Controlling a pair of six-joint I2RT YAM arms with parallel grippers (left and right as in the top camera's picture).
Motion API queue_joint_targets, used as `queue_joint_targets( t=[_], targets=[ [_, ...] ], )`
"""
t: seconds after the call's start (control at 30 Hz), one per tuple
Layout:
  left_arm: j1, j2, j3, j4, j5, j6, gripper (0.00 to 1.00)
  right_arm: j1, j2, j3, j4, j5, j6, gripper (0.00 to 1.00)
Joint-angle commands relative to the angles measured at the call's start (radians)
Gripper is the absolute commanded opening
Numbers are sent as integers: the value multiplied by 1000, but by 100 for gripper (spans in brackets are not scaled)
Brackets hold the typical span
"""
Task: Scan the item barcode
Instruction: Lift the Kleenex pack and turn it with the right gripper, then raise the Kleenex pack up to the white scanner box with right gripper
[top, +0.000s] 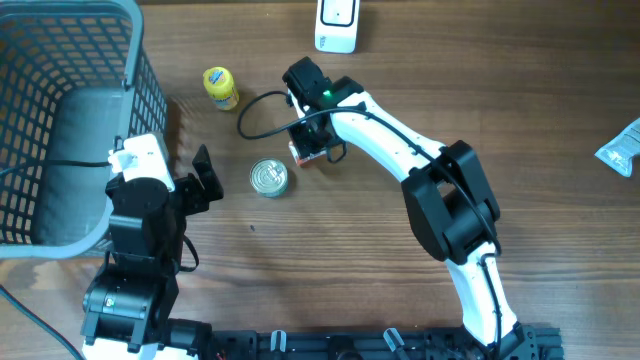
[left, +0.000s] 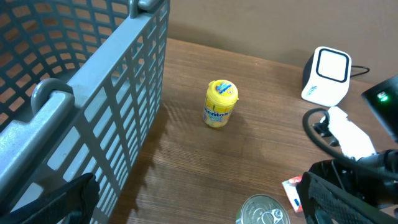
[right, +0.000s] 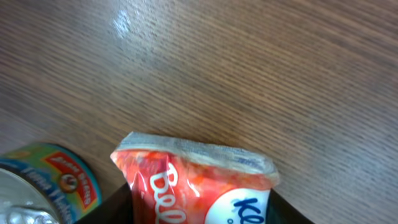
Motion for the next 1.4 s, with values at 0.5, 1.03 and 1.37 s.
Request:
queue_joint_targets(
  t=[0.5,1.03,1.37],
  targets=[
    [3,0,-3,-2,9,-13,100,-127,14,99,-567,-686,195,20],
    [3,0,-3,-8,9,-13,100,-138,14,98,-747,-940,192,16],
    [3,0,-3,-8,9,-13,100,-126,14,98,-747,-1050,193,16]
  ],
)
